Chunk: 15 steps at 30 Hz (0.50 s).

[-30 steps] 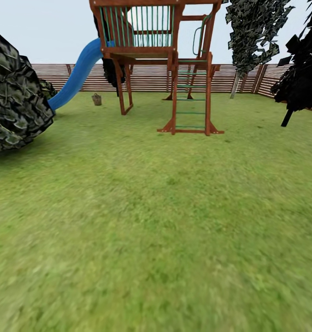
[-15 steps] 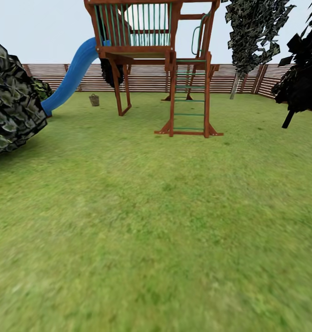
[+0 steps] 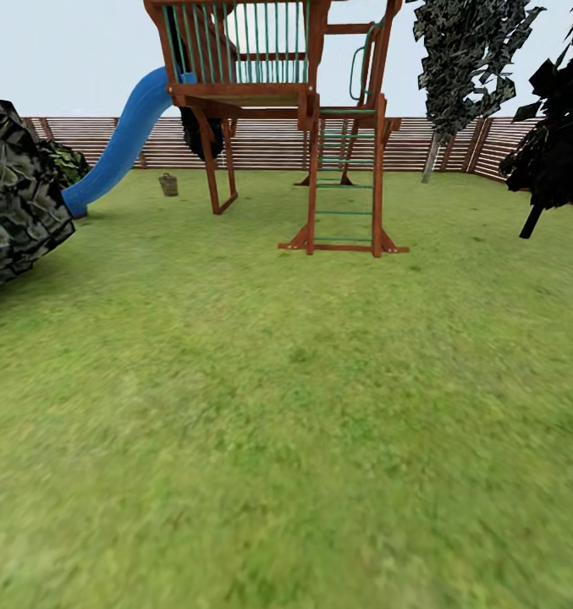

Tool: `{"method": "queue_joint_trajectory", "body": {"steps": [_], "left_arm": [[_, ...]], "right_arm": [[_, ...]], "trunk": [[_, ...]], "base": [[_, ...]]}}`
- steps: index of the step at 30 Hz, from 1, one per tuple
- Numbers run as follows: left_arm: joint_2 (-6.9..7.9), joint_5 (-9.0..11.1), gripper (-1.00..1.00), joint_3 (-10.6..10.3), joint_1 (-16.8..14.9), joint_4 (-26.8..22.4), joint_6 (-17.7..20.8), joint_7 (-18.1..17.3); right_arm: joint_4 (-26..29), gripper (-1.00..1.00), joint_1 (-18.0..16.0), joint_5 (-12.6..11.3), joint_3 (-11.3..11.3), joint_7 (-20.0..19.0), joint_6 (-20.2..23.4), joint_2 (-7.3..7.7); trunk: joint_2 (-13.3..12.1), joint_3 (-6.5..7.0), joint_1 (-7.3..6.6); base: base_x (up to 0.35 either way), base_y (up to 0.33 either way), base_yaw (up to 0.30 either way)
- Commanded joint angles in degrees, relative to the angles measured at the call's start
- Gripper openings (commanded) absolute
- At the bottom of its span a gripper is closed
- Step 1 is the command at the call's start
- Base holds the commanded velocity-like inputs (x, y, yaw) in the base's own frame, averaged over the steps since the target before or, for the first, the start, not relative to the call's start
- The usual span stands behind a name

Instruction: Take the three Easter eggs out of the wicker basket on the lawn in the garden, then place them on the lawn next to a single tree (choose any tree) so that all three eggs are next to the same tree and none are left in the basket.

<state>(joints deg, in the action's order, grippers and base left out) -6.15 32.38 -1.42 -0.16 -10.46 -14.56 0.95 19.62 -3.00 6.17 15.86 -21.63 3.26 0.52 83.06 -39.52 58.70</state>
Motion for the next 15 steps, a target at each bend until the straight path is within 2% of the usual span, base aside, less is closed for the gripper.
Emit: {"method": "queue_joint_trajectory", "body": {"steps": [1, 15], "left_arm": [[-0.01, 0.2, 1.00, -0.2, 0.0, 0.0, -0.2, 0.1], [-0.01, 0.2, 1.00, -0.2, 0.0, 0.0, -0.2, 0.1]], "right_arm": [[0.2, 1.00, 0.0, 0.6, -0.1, -0.2, 0.3, 0.01], [0.2, 1.00, 0.0, 0.5, -0.1, -0.3, 0.2, 0.01]], "trunk": [[0.0, -0.05, 0.03], [0.0, -0.05, 0.03]], "base": [[0.328, -0.185, 0.000], [0.328, -0.185, -0.012]]}}
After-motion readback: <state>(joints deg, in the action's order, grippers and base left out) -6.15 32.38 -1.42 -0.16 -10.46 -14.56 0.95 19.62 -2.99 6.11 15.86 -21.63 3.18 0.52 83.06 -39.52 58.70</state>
